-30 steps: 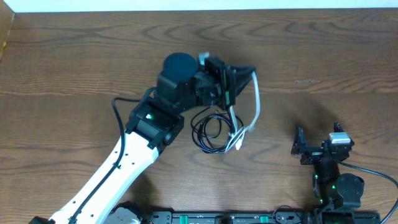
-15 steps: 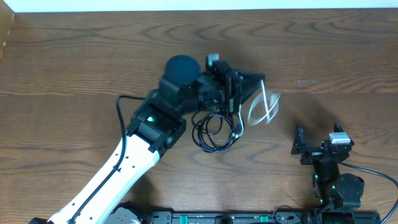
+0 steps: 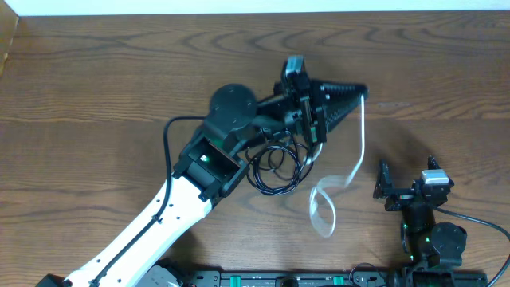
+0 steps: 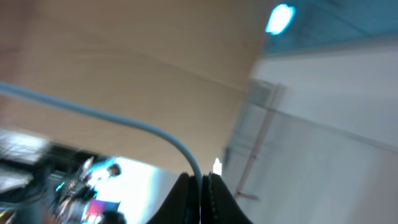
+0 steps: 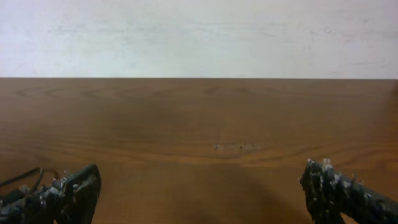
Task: Untangle cables
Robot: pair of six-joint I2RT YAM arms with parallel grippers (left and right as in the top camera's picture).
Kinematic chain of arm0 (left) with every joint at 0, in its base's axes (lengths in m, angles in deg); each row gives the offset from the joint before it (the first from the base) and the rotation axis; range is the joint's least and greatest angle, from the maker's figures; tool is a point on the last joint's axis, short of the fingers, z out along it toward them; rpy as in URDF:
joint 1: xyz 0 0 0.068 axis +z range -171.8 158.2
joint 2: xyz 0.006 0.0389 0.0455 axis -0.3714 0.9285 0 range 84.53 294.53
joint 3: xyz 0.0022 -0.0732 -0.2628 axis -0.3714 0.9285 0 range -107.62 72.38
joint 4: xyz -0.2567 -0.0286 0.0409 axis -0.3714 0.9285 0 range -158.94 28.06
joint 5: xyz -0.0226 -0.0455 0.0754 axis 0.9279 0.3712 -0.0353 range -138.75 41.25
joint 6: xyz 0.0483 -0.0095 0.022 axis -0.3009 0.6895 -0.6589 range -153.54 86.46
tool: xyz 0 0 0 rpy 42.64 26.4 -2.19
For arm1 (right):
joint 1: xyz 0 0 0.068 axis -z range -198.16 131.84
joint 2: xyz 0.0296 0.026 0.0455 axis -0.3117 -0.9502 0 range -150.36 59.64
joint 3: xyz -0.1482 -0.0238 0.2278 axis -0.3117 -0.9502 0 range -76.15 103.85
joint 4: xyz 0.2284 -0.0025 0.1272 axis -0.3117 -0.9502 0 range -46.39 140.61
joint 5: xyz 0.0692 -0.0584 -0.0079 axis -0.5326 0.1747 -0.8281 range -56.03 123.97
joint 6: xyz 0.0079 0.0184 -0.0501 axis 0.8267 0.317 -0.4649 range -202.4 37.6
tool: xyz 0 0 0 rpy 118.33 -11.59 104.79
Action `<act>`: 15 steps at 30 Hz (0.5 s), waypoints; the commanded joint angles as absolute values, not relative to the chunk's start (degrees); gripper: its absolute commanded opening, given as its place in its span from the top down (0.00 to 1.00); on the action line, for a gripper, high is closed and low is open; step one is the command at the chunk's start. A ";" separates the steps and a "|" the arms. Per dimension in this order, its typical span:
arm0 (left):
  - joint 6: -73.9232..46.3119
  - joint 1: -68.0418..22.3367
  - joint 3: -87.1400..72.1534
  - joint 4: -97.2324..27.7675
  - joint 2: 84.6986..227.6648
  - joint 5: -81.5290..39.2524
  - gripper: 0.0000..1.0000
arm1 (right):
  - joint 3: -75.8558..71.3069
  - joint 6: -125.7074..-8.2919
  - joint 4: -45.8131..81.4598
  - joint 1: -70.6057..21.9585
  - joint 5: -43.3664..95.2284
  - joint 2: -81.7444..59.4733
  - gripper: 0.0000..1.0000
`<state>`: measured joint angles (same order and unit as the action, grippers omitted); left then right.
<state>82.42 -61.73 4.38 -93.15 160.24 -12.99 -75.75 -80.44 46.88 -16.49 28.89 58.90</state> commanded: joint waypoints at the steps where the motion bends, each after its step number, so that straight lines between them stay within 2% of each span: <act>1: 86.07 -61.24 3.02 -99.70 159.54 -20.31 0.92 | -75.83 -80.33 46.58 -16.75 29.33 58.93 0.01; 10: 86.07 -55.30 3.04 -89.74 159.49 -30.76 0.93 | -75.83 -80.33 46.58 -16.75 29.33 58.93 0.01; 15: 86.07 -52.06 3.04 -81.89 159.49 -22.43 0.92 | -75.83 -80.33 46.58 -16.75 29.33 58.93 0.01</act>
